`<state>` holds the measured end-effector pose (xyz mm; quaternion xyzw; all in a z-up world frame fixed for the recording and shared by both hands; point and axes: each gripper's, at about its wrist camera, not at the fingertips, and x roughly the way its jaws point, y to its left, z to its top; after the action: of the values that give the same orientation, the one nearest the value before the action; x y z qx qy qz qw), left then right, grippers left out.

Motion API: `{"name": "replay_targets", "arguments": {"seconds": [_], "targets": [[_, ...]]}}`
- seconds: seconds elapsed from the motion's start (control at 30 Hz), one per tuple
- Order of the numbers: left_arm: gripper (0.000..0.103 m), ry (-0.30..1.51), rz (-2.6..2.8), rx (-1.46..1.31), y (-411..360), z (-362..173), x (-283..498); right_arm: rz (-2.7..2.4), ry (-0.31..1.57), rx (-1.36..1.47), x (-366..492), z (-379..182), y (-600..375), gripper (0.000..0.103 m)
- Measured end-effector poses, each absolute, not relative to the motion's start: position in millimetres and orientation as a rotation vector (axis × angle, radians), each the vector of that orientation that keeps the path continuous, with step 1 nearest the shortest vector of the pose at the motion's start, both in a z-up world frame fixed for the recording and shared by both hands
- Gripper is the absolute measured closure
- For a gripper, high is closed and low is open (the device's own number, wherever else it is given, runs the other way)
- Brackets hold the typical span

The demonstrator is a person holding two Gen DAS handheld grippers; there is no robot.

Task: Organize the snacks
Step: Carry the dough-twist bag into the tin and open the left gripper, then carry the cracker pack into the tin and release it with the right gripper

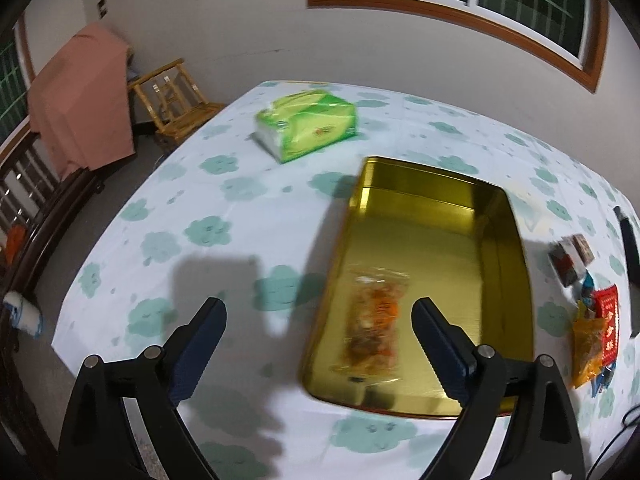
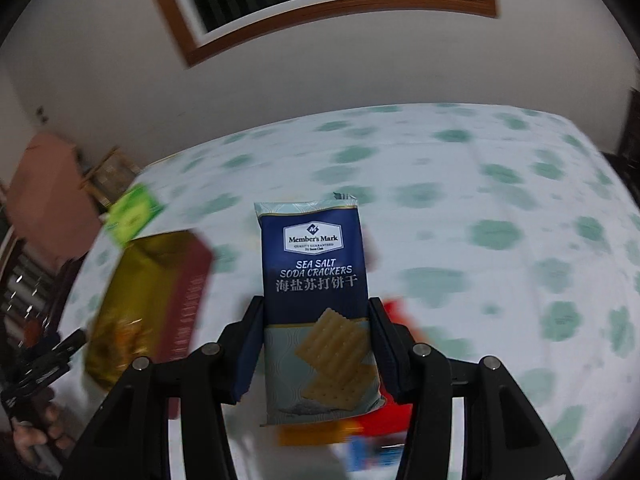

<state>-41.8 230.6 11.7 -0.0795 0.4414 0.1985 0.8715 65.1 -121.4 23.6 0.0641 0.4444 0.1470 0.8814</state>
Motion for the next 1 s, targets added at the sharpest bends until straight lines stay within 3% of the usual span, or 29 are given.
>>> {"name": "replay_targets", "arguments": {"seconds": [0.43, 1.0], "targets": [[0.010, 0.939, 0.541, -0.251, 291.1, 7.4, -81.8, 0.511, 0.998, 0.019, 34.6, 11.2, 40.8, 0.052], [0.010, 0.964, 0.610, -0.328, 321.2, 0.9, -99.7, 0.542, 1.063, -0.135, 29.9, -27.4, 103.5, 0.052]]}}
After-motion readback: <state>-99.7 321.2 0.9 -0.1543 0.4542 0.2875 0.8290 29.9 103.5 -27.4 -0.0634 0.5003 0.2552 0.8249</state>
